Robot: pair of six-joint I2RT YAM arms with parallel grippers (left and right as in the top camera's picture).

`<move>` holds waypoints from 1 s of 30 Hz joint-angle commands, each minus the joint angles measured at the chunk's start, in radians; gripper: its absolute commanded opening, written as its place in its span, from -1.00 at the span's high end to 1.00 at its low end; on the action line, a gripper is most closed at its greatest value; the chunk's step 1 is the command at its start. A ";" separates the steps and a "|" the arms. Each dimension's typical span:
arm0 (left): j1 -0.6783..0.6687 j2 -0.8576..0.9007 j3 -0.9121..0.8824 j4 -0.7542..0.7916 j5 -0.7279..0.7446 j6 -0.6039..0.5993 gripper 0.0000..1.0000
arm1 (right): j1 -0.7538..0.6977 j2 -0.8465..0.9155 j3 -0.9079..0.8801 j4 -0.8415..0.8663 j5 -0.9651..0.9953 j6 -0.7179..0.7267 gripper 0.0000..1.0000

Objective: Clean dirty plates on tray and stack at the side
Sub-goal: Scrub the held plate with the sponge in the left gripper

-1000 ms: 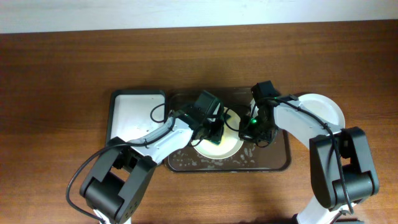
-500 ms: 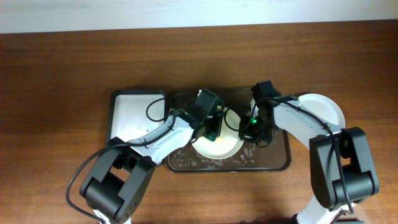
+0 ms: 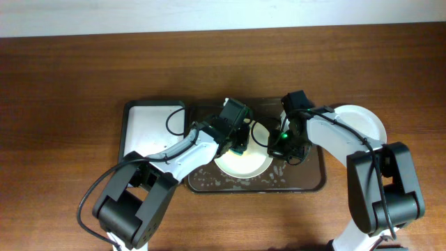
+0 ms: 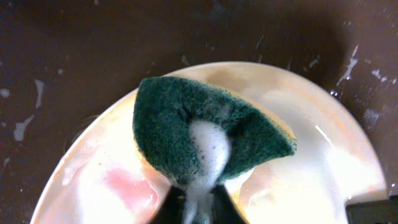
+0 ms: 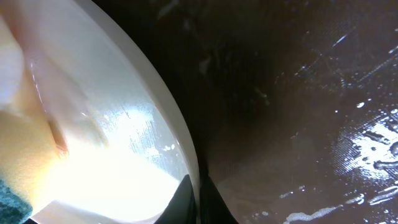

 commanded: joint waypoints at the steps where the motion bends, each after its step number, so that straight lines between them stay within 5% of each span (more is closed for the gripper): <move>1: 0.002 0.030 0.009 -0.054 -0.015 0.003 1.00 | 0.006 0.020 -0.020 -0.008 0.020 -0.010 0.92; 12: 0.003 0.030 0.009 -0.360 0.241 0.003 1.00 | 0.006 0.020 -0.020 -0.008 0.020 -0.010 0.92; 20: 0.002 0.031 0.009 -0.149 0.262 -0.008 0.90 | 0.006 0.020 -0.020 -0.007 0.020 -0.010 0.92; 30: 0.010 0.031 0.009 -0.214 -0.060 -0.047 1.00 | 0.006 0.020 -0.020 -0.008 0.021 -0.010 0.92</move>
